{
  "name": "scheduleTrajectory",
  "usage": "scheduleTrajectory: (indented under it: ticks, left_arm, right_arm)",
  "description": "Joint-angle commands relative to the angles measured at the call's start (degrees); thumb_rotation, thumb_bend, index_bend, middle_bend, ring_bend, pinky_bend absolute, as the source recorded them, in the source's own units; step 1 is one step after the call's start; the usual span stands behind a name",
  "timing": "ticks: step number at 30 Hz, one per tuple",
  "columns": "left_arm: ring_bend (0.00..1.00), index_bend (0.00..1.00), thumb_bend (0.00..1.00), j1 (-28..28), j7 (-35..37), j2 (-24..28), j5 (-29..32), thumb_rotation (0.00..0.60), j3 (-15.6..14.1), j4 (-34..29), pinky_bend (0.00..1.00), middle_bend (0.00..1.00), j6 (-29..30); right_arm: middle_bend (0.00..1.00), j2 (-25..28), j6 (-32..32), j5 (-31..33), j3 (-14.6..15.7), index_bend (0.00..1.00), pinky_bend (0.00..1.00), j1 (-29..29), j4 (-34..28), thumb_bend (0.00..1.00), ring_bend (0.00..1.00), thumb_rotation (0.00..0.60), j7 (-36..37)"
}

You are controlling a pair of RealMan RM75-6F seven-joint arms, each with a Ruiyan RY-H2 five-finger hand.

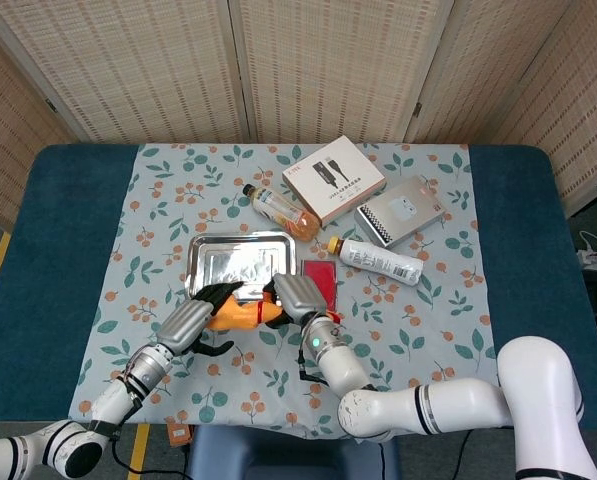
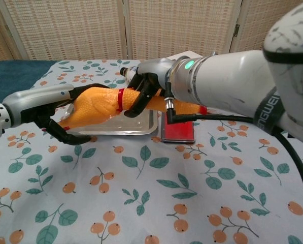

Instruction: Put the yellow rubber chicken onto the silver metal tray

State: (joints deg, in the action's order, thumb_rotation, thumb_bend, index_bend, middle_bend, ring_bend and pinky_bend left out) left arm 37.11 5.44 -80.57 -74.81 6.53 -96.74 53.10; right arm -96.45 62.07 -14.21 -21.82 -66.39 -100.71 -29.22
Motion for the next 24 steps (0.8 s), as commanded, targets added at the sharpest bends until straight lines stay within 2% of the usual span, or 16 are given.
scheduleTrajectory:
  ticks: [1,3,5,6,8,11,17,24]
  left_arm:
    - [0.15,0.27,0.32,-0.80,-0.11,-1.40,-0.05,0.600,0.52,0.73,0.28,0.21,2.24]
    - [0.41,0.60,0.35,-0.86,-1.47,-1.97,-0.32,0.600,0.34,1.40,0.55,0.51,2.91]
    - [0.57,0.74,0.39,-1.26,-2.86,-3.19,0.22,0.600,0.56,1.93,0.75,0.65,4.30]
    - [0.65,0.81,0.45,-1.53,-4.14,-3.99,0.76,0.600,0.74,2.07,0.85,0.73,5.27]
    - [0.76,0.86,0.55,-1.85,-6.60,-5.06,1.27,0.600,0.90,2.14,0.95,0.83,6.76]
    - [0.81,0.85,0.63,-2.30,-9.58,-6.02,0.54,0.600,0.92,2.32,1.00,0.95,9.18]
    - [0.81,0.86,0.72,-2.35,-12.39,-5.79,1.58,0.600,0.67,1.17,1.00,0.95,8.83]
    - [0.81,0.86,0.72,-2.35,-12.96,-5.59,2.11,0.600,0.71,0.93,0.99,0.95,8.47]
  right_arm:
    - [0.65,0.01,0.01,-0.10,-0.02,0.91,1.00,0.07,-0.03,0.31,0.79,0.600,0.01]
    - [0.65,0.03,-0.07,-0.10,-0.03,0.91,1.00,0.12,-0.01,0.31,0.79,0.600,0.01]
    - [0.65,0.02,-0.13,-0.06,0.03,0.91,1.00,0.14,0.06,0.31,0.79,0.600,-0.08]
    - [0.65,0.03,-0.21,0.04,0.03,0.91,1.00,0.14,0.08,0.31,0.79,0.600,-0.12]
    - [0.65,0.03,-0.22,0.05,0.05,0.91,1.00,0.17,0.12,0.31,0.79,0.600,-0.17]
    - [0.65,0.15,-0.34,0.21,-0.04,0.91,1.00,0.21,0.08,0.31,0.79,0.600,-0.20]
    - [0.65,0.26,-0.24,0.38,-0.10,0.91,1.00,0.17,-0.24,0.31,0.79,0.600,-0.46]
    - [0.65,0.52,0.06,0.38,-0.20,0.91,1.00,0.23,-0.86,0.31,0.79,0.600,-0.56]
